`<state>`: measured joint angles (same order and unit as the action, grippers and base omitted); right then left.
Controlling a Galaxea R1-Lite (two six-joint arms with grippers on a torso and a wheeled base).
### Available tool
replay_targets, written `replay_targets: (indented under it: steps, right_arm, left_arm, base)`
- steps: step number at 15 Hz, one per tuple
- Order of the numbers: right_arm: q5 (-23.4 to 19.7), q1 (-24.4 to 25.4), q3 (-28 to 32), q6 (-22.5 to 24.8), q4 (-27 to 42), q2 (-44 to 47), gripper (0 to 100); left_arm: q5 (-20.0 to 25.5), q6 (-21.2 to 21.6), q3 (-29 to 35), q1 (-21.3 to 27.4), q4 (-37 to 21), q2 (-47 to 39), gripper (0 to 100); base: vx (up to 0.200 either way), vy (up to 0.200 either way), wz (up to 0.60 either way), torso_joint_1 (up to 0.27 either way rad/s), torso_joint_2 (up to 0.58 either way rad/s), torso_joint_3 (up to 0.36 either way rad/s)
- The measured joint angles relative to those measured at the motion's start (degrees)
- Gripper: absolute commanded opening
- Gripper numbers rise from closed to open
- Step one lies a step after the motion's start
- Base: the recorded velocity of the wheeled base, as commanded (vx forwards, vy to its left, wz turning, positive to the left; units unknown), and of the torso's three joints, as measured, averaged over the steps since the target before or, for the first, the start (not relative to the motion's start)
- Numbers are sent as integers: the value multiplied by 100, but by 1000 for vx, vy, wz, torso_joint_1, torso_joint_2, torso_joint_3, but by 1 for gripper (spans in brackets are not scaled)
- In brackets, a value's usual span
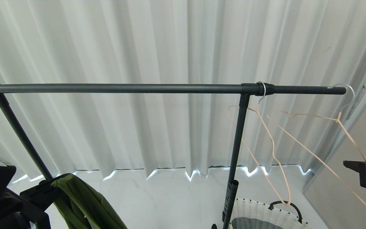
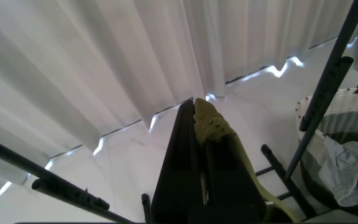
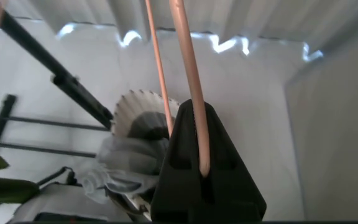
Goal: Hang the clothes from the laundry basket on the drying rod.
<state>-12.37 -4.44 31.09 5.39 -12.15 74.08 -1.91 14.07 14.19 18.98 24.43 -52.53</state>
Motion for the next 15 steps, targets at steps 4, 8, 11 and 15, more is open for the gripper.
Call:
replay_targets:
  steps: [4,8,11,15]
  right_arm:
    - [516,69,-44,-13,26,-157,0]
    - [639,105,-133,-13,433,-507,0]
    - [641,174,-154,-13,714,-816,0]
    - [641,190,-157,-13,718,-925,0]
  left_arm:
    - [0,43,-2,0,-2,-24,0]
    - [-16,44,-5,0,0,-28,0]
    - [-38,207,-2,1,-2,-28,0]
    - [-44,246,-2,-2,-5,-17,0]
  base:
    - [0,0,0,0,0,0]
    - [0,0,0,0,0,0]
    - [-200,0,0,-2,2,4]
    - [-200,0,0,8,0,2]
